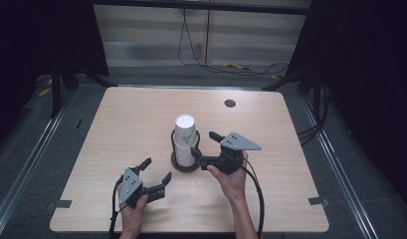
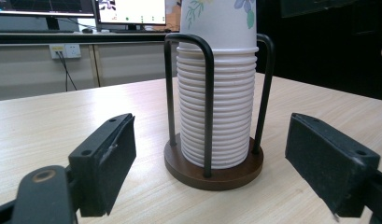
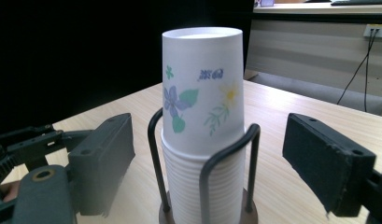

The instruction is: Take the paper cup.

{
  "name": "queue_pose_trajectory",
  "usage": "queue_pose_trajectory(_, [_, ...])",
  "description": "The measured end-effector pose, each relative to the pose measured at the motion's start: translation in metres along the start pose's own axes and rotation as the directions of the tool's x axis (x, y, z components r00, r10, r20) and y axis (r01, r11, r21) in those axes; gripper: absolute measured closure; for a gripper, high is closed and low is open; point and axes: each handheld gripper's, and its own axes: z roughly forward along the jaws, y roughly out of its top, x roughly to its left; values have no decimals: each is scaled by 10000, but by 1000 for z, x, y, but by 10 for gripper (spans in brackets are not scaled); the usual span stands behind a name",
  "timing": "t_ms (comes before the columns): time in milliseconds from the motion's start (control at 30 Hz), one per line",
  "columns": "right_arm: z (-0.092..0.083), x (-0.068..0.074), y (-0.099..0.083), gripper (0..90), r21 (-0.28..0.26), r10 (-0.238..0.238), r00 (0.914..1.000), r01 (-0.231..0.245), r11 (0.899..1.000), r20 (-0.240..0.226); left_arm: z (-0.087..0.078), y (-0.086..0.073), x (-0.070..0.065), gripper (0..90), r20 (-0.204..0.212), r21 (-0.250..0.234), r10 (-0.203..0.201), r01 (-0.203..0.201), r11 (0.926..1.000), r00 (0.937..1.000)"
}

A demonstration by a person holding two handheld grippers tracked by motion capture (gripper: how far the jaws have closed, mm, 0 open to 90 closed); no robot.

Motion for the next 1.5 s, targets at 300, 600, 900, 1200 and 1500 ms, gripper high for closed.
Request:
queue_pose_trajectory(300, [12,3,6,133,75,-179,9989,183,9998,-427,0,0,-1,163,7,-55,8,-8,10000,10000])
queue_pose_trajectory(600, [25,1,21,134,140,-259,9978,268,9995,-603,0,0,-1,163,-52,-95,-20,19,10000,10000])
queue_pose_trajectory(900, [36,-2,35,134,298,-343,9969,365,9989,-710,0,0,-1,163,22,-36,104,-104,9999,9999])
queue_pose_trajectory(1200, [54,-3,46,179,688,-155,9971,206,9974,-739,0,0,-1,163,43,-74,85,-85,9999,10000])
queue_pose_trajectory(1500, [62,-7,47,193,980,-144,9975,212,9950,-695,0,0,-1,163,46,-73,83,-83,9999,10000])
